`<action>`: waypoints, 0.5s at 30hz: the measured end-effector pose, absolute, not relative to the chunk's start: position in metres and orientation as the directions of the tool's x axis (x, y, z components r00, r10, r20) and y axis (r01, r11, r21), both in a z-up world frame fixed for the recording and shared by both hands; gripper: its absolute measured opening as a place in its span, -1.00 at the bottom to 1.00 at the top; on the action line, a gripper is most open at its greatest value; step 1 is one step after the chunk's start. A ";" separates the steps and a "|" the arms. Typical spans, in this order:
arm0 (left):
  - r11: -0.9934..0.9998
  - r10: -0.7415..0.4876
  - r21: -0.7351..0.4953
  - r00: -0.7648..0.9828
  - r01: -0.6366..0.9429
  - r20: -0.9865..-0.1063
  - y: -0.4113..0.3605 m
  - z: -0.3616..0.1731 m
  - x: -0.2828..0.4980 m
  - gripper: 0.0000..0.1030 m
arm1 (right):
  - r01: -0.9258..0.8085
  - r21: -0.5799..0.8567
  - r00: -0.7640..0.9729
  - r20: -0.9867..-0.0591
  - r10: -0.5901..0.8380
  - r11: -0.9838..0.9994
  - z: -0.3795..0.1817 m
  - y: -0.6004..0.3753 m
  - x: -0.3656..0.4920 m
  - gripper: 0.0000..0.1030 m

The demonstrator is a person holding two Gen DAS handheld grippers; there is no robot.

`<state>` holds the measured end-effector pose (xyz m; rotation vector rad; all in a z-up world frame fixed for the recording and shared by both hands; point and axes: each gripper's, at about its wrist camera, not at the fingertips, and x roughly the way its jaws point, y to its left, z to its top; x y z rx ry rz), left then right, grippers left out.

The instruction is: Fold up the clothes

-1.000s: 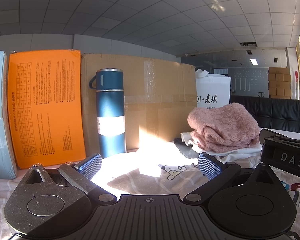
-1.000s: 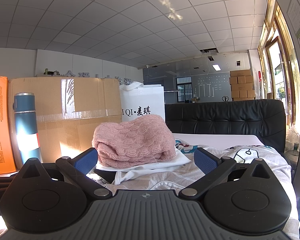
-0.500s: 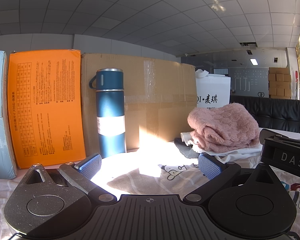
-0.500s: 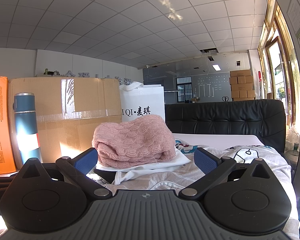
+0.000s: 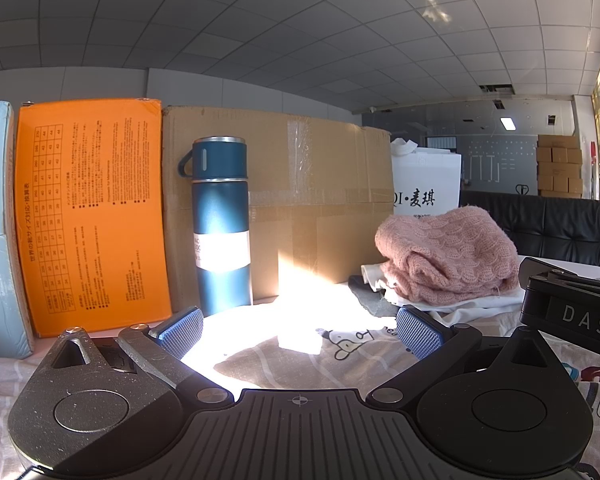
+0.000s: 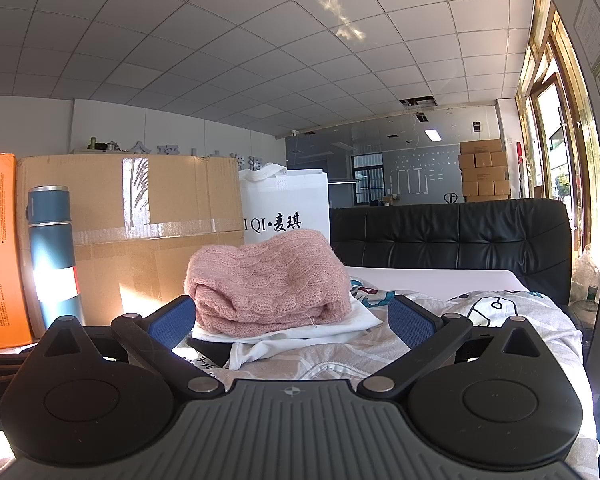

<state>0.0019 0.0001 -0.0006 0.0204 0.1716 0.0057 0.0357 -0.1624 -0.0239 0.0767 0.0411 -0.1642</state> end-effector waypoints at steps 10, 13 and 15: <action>1.000 0.008 0.021 0.985 -0.004 -0.172 -0.001 -0.001 0.002 1.00 | 0.165 0.072 0.986 -0.048 -0.162 0.984 -0.024 -0.163 0.035 1.00; 1.000 0.008 0.020 0.985 -0.004 -0.172 0.000 -0.001 0.002 1.00 | 0.165 0.072 0.986 -0.049 -0.161 0.984 -0.024 -0.163 0.035 1.00; 1.000 0.008 0.020 0.985 -0.004 -0.173 0.000 -0.001 0.002 1.00 | 0.164 0.072 0.986 -0.049 -0.161 0.984 -0.024 -0.163 0.037 1.00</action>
